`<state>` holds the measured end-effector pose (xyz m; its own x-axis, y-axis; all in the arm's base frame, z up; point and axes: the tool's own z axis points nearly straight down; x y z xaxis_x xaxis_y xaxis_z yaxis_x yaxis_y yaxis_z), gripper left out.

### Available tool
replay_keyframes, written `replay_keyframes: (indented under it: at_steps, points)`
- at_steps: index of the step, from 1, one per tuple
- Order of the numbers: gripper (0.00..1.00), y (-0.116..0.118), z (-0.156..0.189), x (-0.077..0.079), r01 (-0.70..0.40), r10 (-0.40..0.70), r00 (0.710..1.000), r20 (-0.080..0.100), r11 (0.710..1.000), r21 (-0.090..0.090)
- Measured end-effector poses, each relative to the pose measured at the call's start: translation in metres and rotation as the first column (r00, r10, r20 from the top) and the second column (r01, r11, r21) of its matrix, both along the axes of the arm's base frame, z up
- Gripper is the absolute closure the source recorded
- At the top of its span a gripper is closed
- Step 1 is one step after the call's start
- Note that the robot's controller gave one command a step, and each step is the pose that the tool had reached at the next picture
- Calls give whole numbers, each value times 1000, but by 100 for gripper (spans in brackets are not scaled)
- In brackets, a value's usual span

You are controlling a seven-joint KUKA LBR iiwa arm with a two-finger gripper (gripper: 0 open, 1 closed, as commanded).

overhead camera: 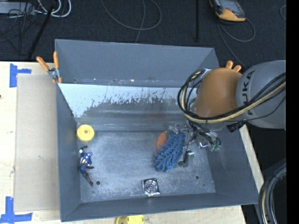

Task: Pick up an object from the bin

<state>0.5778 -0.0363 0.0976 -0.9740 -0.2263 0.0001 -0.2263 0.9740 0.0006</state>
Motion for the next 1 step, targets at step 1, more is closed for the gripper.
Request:
replay_keyframes:
  at_steps: [1]
  points:
    - [100, 2, -23, 6, -166, 166, 986, 17, 986, -1]
